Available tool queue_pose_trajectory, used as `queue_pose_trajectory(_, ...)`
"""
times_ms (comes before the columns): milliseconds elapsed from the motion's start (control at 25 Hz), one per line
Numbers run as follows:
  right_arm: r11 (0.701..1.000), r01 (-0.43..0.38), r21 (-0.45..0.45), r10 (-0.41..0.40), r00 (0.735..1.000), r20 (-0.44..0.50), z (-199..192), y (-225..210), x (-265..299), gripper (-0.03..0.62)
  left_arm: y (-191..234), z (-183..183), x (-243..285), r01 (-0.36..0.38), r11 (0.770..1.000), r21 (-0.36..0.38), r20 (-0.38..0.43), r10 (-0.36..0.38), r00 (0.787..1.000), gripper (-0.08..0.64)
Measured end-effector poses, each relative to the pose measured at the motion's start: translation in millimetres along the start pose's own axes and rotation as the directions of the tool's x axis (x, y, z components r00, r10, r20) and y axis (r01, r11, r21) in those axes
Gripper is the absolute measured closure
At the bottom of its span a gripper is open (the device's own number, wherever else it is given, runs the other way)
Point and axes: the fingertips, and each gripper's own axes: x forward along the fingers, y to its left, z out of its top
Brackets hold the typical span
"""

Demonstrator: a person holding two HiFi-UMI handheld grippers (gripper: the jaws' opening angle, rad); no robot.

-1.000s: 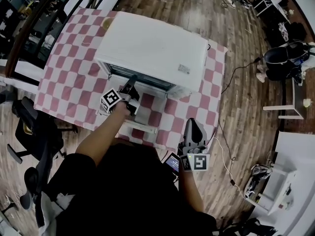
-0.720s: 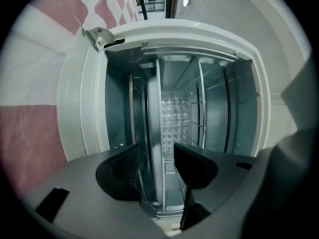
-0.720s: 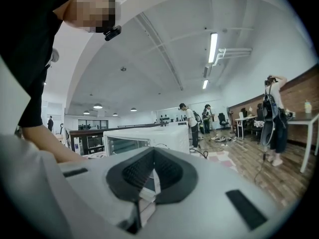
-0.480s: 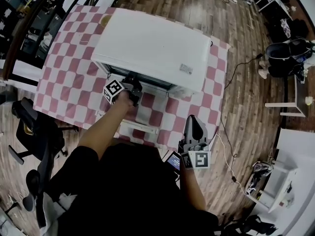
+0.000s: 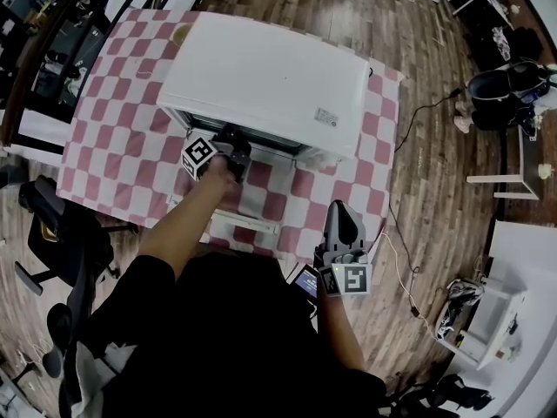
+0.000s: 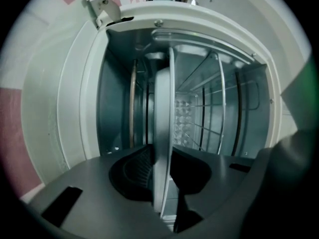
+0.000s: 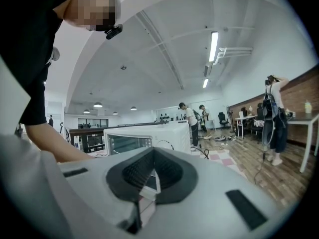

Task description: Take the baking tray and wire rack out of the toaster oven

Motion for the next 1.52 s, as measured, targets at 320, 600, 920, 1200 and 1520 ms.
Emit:
queue_pose_trajectory(320,1.0,0.015,0.011,-0.015,1.0,0.007,-1,0,-5,0.588,1,-6,-18,0.004,1.0,-0.02,0.015,-0.003,1.0,0.494)
queue_pose_trajectory(600,1.0,-0.006,0.003,0.006,1.0,0.013,-2,5,-4,0.589,4,-20,-63,-0.023,0.999,-0.048,0.046,0.025,0.999,0.499)
queue_pose_trajectory(920,0.998,-0.051,0.031,0.049,0.997,0.065,7,17,11,0.589,3,-39,-125,-0.059,0.994,-0.092,0.039,0.062,0.997,0.5)
queue_pose_trajectory(1200,0.996,-0.084,0.027,0.082,0.995,0.06,1,29,22,0.589,-5,-51,-171,-0.06,0.992,-0.111,0.027,0.063,0.998,0.5)
queue_pose_trajectory(1520,0.993,-0.115,0.013,0.115,0.993,0.002,-12,43,37,0.588,-12,-56,-236,-0.085,0.985,-0.148,-0.028,0.082,0.996,0.5)
